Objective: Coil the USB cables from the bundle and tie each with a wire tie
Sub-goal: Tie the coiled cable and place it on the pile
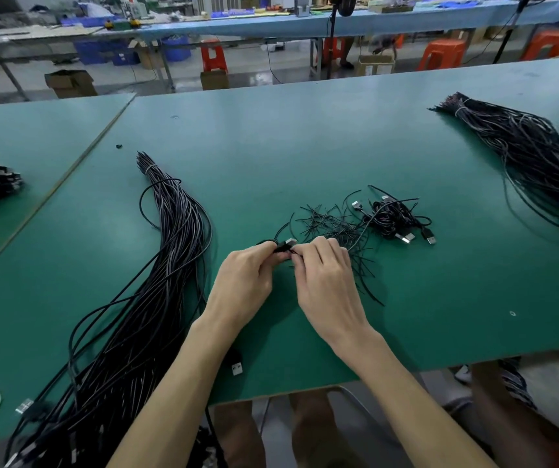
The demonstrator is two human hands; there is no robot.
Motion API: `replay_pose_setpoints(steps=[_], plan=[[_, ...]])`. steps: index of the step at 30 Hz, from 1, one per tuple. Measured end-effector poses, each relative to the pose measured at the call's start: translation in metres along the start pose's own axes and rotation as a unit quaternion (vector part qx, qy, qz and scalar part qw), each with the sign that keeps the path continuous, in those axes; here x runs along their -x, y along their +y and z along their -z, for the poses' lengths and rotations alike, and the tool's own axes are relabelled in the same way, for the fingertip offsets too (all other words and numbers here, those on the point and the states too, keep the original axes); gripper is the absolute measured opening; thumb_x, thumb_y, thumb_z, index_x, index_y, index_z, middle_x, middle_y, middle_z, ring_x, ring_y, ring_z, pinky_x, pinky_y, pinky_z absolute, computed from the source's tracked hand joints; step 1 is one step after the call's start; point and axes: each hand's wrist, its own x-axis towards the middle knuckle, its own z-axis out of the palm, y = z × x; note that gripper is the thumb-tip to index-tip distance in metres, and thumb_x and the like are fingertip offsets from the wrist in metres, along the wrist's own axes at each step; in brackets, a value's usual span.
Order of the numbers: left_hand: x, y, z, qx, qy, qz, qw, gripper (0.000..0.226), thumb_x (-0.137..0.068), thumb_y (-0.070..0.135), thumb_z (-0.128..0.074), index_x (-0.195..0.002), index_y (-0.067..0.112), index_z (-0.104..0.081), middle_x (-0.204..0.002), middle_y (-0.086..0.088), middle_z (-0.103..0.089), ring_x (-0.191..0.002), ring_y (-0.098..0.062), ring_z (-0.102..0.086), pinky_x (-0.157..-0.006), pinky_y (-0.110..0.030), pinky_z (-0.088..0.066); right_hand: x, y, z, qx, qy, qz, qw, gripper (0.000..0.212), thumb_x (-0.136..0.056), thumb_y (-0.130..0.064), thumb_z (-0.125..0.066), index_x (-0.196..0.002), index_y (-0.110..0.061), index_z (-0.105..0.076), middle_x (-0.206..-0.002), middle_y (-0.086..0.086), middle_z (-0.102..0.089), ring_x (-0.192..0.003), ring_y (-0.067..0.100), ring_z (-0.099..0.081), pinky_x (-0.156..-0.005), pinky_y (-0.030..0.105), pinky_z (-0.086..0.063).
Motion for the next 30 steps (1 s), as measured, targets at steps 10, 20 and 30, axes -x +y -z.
replay_pose_setpoints(steps=[10, 20, 30], plan=[[-0.005, 0.009, -0.002, 0.472, 0.011, 0.187, 0.861, 0.036, -0.106, 0.025, -0.053, -0.124, -0.002, -0.068, -0.12, -0.015, -0.074, -0.119, -0.03, -0.069, -0.104, -0.04, -0.053, 0.001, -0.001, 0.003, -0.078, -0.071, 0.077, 0.992, 0.029, -0.1, 0.002, -0.058, -0.129, 0.006, -0.064, -0.099, 0.014, -0.069, -0.095, 0.032, -0.066, -0.087, 0.046, -0.057], [-0.007, 0.012, 0.0, 0.652, 0.012, 0.264, 0.71, 0.037, -0.105, 0.029, -0.05, -0.117, -0.002, -0.067, -0.115, -0.016, -0.075, -0.112, -0.03, -0.072, -0.087, -0.03, -0.059, 0.002, -0.005, 0.007, -0.113, -0.083, 0.029, 0.99, 0.017, -0.106, -0.017, -0.054, -0.116, -0.006, -0.061, -0.092, 0.007, -0.073, -0.079, 0.025, -0.071, -0.066, 0.035, -0.057], [-0.012, 0.011, 0.006, 0.7, 0.068, 0.28, 0.654, 0.03, -0.101, 0.036, -0.054, -0.095, 0.009, -0.067, -0.066, 0.01, -0.05, -0.06, -0.006, -0.055, -0.069, -0.021, -0.055, 0.002, -0.007, 0.012, -0.108, -0.086, 0.006, 0.99, 0.025, -0.104, -0.03, -0.06, -0.094, -0.008, -0.056, -0.07, 0.0, -0.063, -0.057, 0.018, -0.06, -0.053, 0.039, -0.053]])
